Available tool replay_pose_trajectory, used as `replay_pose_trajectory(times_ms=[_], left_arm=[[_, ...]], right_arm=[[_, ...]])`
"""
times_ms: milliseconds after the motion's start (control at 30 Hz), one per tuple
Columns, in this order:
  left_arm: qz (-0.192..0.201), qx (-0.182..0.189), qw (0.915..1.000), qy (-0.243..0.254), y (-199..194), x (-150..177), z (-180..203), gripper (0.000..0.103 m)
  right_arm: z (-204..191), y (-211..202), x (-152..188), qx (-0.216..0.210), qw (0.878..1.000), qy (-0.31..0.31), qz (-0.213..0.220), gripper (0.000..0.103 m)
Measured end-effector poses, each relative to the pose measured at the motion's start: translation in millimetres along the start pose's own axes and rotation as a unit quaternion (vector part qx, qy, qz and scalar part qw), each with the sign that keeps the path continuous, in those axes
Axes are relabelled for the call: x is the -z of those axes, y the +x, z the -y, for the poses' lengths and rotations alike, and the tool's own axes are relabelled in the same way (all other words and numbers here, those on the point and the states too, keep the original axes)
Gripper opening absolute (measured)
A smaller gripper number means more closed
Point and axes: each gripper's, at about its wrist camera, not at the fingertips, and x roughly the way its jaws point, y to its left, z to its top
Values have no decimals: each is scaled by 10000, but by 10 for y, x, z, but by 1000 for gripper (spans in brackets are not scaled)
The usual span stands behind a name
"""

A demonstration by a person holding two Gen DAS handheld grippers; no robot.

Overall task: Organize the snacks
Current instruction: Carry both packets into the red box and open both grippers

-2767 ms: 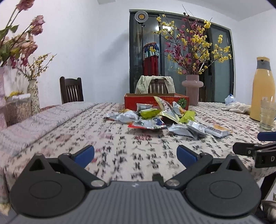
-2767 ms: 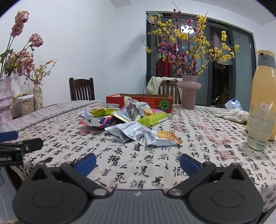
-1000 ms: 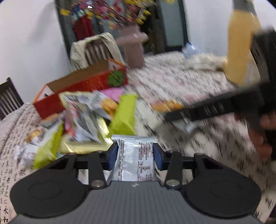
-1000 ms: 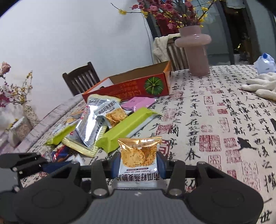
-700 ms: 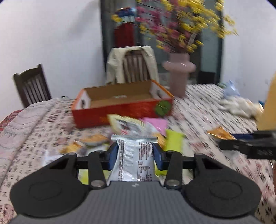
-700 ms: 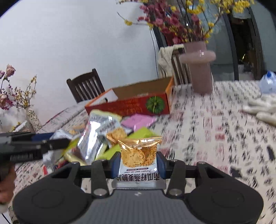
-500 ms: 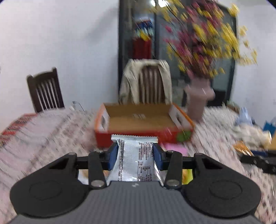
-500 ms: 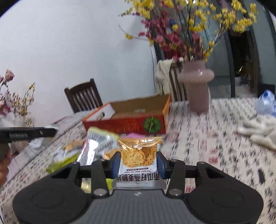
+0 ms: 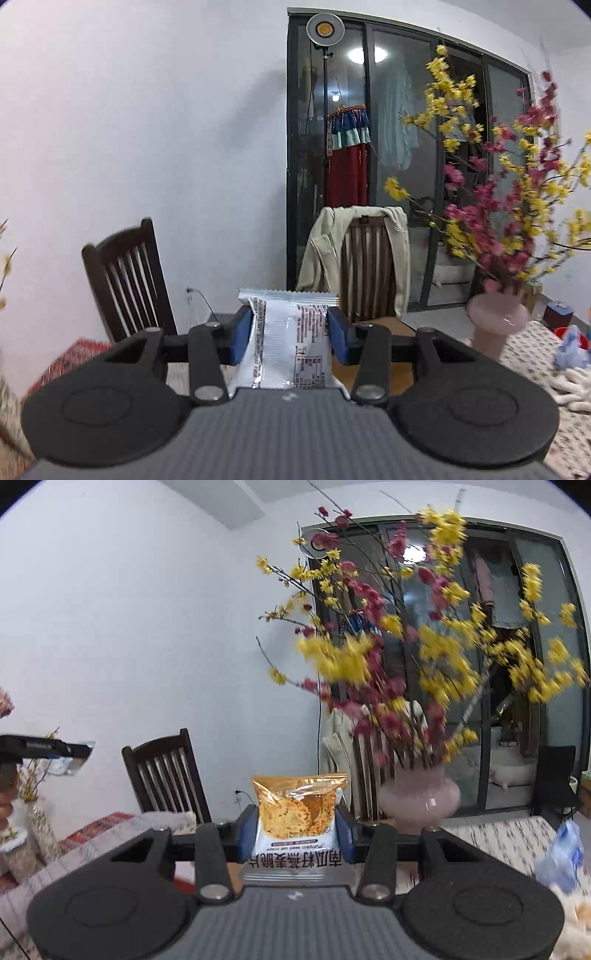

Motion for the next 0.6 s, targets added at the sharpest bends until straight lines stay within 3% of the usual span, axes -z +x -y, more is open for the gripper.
replay_pose_trajectory(times_ms=[133,267,333,433,600], left_arm=[[-376,192,9983,-400,897,66,-41,45],[-836,358,9947,-487,1738,406,69,45],[-1088,218,9921,-592,2101,595,105,45],[-1542,329,9842,-805,2540,827,167,45],[-1836,285,9794,-791,2993,1026,253,46]], right_arm=[[-198,598,-273,189,9981,-551,-195,43],[-314,1548,-253,327,9903,-1079,-808,43],[-244,2119,-138,405,9855,-1011,-1298,43],[10,2896,78,629,9746,-707,-2029,43],[324,3711,483,858,9610,-268,-2616,43]])
